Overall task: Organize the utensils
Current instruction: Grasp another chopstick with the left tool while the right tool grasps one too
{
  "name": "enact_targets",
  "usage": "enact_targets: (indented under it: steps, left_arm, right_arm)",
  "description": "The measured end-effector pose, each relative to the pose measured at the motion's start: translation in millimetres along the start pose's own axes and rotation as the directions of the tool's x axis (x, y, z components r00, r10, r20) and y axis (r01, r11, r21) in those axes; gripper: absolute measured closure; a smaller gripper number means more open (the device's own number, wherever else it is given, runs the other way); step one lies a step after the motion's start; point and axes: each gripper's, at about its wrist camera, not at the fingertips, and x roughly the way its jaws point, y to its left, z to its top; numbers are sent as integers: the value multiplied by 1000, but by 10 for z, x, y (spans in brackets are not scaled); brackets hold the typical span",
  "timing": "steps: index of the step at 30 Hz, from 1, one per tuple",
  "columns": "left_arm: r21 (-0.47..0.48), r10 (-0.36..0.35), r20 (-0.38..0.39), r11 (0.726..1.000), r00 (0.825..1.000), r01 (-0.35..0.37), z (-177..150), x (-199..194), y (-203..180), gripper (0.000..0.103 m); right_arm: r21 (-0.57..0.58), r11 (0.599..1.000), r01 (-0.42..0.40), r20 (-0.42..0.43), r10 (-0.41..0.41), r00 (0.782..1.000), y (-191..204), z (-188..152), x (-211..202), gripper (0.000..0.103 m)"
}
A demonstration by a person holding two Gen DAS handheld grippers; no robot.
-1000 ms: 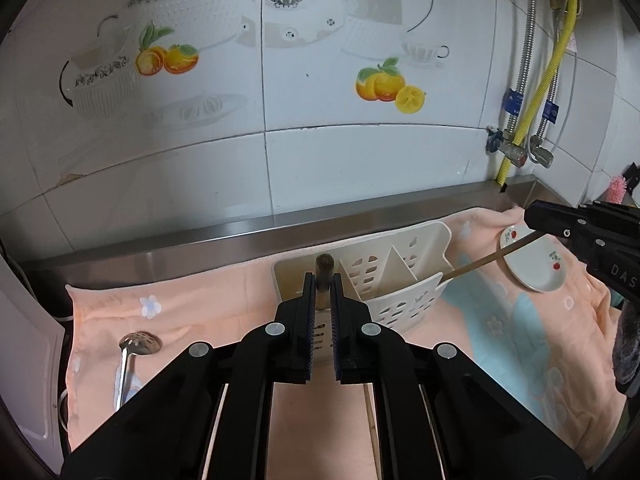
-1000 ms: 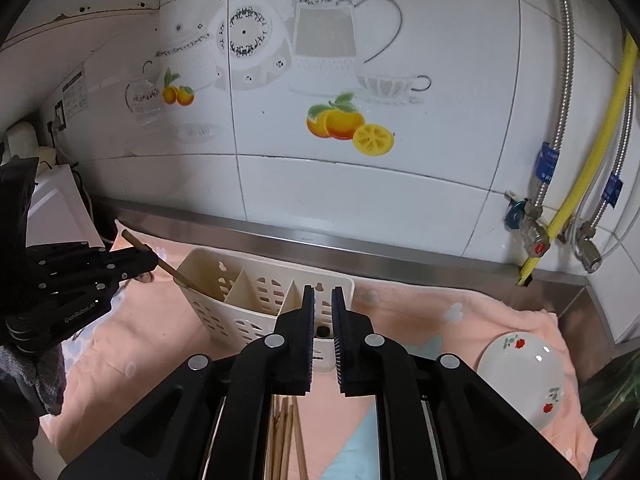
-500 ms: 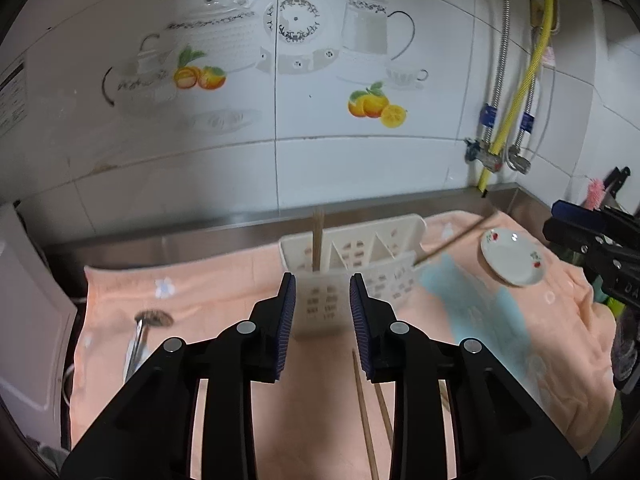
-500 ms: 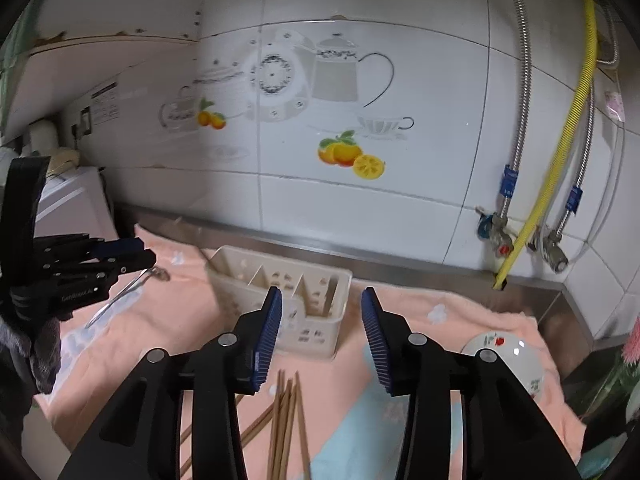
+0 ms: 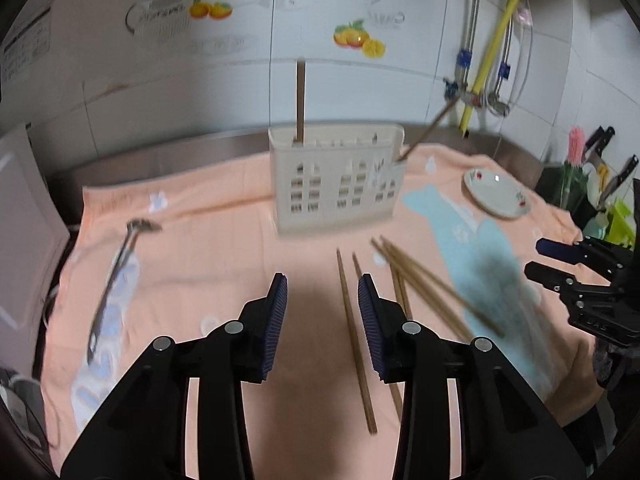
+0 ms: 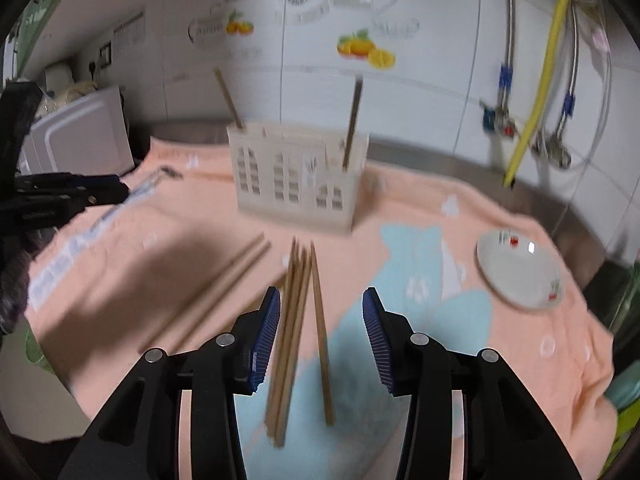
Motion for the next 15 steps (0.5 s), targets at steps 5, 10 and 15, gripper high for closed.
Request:
enact_targets:
  steps: [5,10,15]
  left_arm:
    - [-19,-7,-54,1000,998,6,-274,104,-9,65]
    - [-42,-21,-104,999,994,17,-494,226,-20,63]
    - [-56,-32,-148,998,989,24,-682,331,-44,63]
  right_arm:
    - [17,1000,3,-59,-2,998,-19,-290,189,61]
    - [47,999,-13,-99,17,995,-57,-448,349,67]
    - [39,999,-32,-126,36,991,-25,-525,496,74]
